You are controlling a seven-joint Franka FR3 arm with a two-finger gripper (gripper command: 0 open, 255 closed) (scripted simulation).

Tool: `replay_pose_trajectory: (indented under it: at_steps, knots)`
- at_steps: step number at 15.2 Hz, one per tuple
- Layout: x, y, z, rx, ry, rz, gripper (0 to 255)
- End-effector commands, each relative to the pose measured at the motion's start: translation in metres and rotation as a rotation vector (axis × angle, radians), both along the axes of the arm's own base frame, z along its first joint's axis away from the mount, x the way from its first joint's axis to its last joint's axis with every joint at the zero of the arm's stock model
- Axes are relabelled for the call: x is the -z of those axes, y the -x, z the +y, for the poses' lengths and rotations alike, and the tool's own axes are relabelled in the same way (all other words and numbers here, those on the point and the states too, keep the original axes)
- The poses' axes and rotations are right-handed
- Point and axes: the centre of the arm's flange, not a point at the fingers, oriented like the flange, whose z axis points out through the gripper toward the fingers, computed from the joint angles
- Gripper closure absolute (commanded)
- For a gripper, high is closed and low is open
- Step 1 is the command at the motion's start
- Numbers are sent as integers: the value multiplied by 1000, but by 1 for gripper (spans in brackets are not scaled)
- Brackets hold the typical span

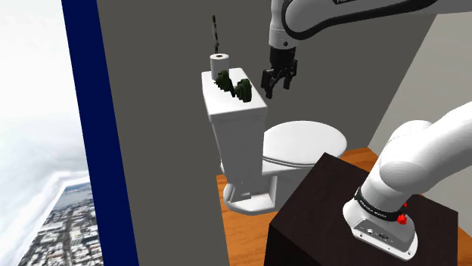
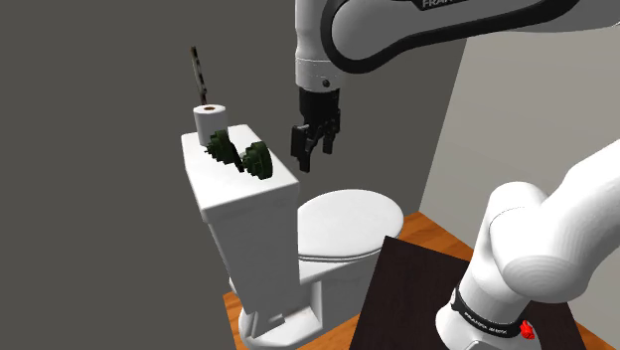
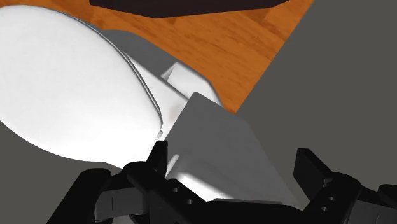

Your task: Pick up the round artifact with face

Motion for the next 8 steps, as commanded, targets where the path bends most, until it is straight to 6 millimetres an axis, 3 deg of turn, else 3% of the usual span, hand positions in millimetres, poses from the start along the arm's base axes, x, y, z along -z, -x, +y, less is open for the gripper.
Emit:
replay_pose_trajectory:
  at_steps: [1, 8]
  knots:
    - [2, -27, 0, 26, -6, -25, 0]
    - [-1, -107, -6, 111, -26, -108, 0]
